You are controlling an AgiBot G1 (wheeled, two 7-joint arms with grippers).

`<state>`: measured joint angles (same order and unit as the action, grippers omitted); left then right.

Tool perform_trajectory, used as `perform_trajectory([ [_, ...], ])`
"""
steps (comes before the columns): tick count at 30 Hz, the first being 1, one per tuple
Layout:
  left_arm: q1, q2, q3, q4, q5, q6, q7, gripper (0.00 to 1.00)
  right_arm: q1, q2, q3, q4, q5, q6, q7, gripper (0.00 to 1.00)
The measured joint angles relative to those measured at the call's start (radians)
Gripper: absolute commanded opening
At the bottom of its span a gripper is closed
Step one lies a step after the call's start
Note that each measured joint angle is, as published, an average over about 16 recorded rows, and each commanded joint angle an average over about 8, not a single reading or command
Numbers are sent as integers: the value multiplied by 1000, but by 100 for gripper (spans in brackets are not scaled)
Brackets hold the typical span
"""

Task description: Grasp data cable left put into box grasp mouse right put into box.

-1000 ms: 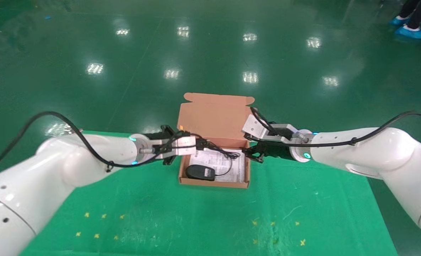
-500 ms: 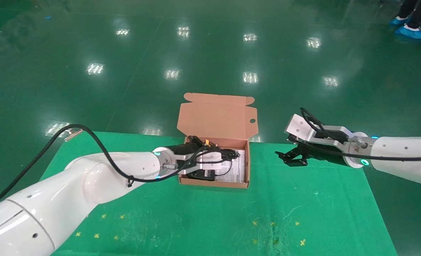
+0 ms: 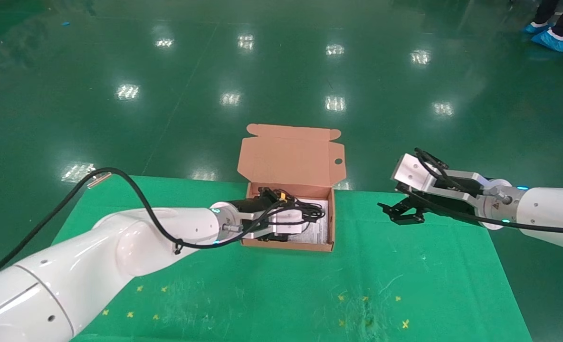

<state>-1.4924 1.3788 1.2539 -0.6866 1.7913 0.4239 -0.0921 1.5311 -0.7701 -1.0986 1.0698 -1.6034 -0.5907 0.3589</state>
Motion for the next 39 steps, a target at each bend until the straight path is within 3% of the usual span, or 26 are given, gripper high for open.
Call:
perform_trajectory([
  [10, -15, -24, -13, -28, -7, 3, -9, 100, 17, 2, 9, 2, 1, 5, -10, 100],
  [20, -94, -74, -62, -56, -43, -13, -50, 100, 117, 41, 20, 55, -62, -29, -13, 100],
  [28, -117, -122, -128, -74, -100, 19, -72, 100, 165, 64, 35, 83, -89, -105, -8, 100],
  [39, -34, -232, -273, -158, -262, 192, -78, 100, 81, 80, 151, 104, 47, -237, -28, 100],
])
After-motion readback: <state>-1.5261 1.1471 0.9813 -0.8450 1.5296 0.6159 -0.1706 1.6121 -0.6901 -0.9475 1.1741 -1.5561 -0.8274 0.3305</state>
